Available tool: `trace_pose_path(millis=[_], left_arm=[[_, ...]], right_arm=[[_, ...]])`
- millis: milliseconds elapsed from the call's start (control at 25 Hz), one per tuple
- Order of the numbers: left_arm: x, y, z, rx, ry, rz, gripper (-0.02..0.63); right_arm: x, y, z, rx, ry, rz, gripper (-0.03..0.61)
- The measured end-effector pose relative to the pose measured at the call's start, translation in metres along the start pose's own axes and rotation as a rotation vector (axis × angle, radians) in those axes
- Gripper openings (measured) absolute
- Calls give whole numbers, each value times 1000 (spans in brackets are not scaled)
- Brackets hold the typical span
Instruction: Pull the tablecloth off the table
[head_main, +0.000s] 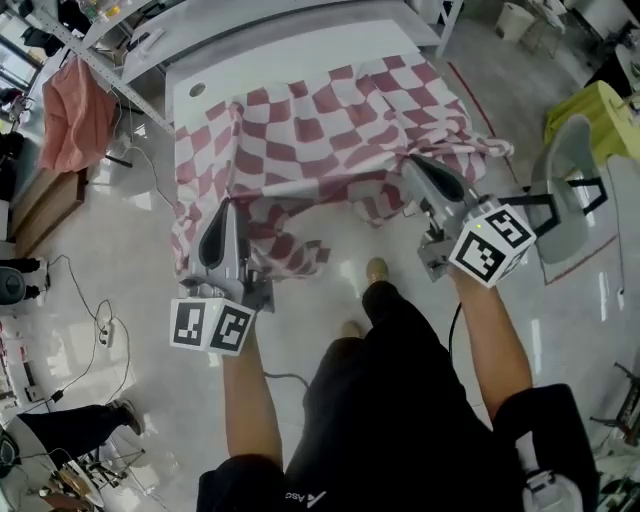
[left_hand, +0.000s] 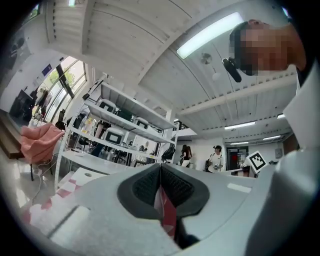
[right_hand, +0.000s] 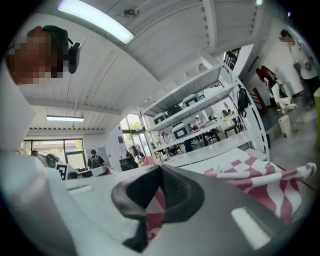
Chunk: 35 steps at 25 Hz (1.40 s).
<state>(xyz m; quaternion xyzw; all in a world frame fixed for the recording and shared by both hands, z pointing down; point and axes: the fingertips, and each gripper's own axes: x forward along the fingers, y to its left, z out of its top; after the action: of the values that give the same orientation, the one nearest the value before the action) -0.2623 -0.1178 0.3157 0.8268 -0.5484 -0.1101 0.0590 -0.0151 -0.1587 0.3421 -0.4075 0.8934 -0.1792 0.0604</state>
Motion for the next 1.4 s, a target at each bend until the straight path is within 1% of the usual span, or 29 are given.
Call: trace_pose_path(millis=[280, 440, 560, 680, 880, 1000, 1080, 1240, 1400], left_arm=[[-59, -66, 63, 38, -101, -22, 14], [-87, -107, 88, 70, -147, -16, 14], [-106, -146, 98, 91, -172, 4, 14], [-121, -185, 107, 107, -187, 40, 14], [-160, -242, 130, 124, -219, 108, 14], [-179, -261, 146, 140, -238, 109, 14], [-186, -269, 151, 144, -242, 100, 12], [-189, -275, 156, 135, -237, 82, 12], [-192, -276, 146, 116, -201, 62, 14]], right_arm=[[-81, 67, 51, -49, -114, 43, 6], [-128, 90, 71, -63, -164, 81, 6], [-169, 95, 80, -59, -187, 119, 6], [-208, 98, 93, -46, -200, 169, 6], [-269, 123, 119, -59, -214, 255, 6], [-291, 143, 133, -74, -247, 291, 6], [-301, 150, 137, -80, -263, 297, 6], [-312, 154, 143, -85, -278, 270, 5], [-316, 155, 134, -72, -280, 234, 6]])
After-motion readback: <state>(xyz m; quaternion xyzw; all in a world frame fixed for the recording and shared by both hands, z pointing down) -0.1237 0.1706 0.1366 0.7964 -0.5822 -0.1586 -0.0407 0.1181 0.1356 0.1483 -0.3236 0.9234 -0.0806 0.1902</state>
